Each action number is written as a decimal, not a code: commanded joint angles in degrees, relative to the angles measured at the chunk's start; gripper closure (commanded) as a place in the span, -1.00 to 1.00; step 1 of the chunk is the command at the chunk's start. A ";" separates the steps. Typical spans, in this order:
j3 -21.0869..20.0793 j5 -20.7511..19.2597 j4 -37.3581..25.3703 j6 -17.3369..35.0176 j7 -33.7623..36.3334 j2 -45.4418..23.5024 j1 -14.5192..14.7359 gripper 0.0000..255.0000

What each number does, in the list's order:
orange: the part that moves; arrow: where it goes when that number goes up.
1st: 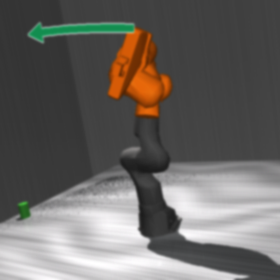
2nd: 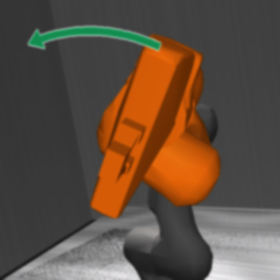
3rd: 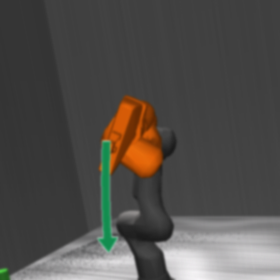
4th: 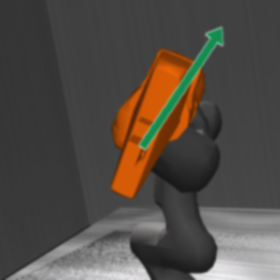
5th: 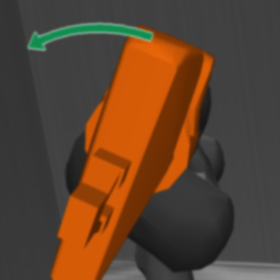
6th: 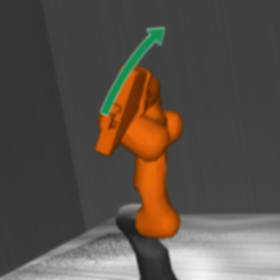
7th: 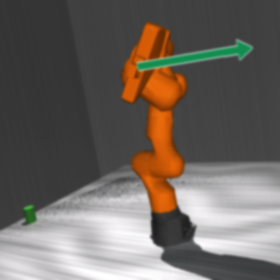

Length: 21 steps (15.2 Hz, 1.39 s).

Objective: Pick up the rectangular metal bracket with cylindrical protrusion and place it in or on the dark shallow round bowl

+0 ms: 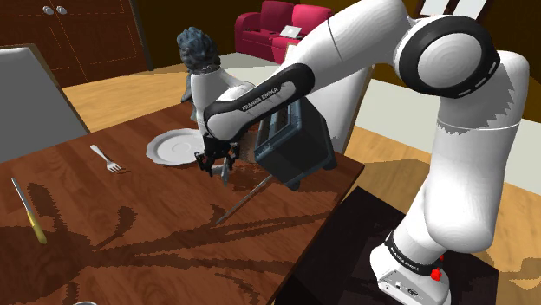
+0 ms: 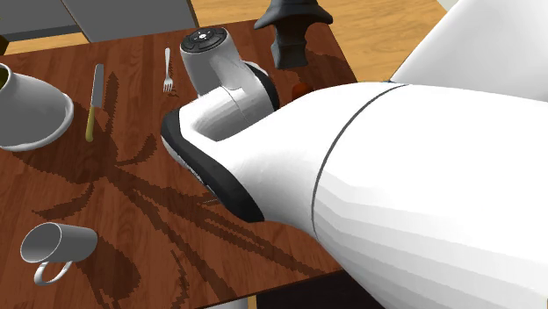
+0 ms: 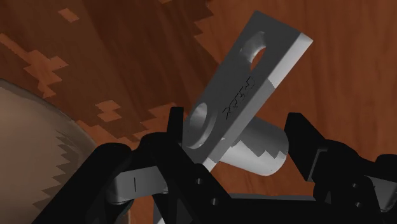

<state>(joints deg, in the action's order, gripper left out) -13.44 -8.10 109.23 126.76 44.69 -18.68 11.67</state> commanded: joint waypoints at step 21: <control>0.12 3.02 -4.89 -12.61 -4.63 8.17 -2.17 1.00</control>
<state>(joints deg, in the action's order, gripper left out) -13.70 -5.38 103.38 114.03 41.27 -11.43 10.25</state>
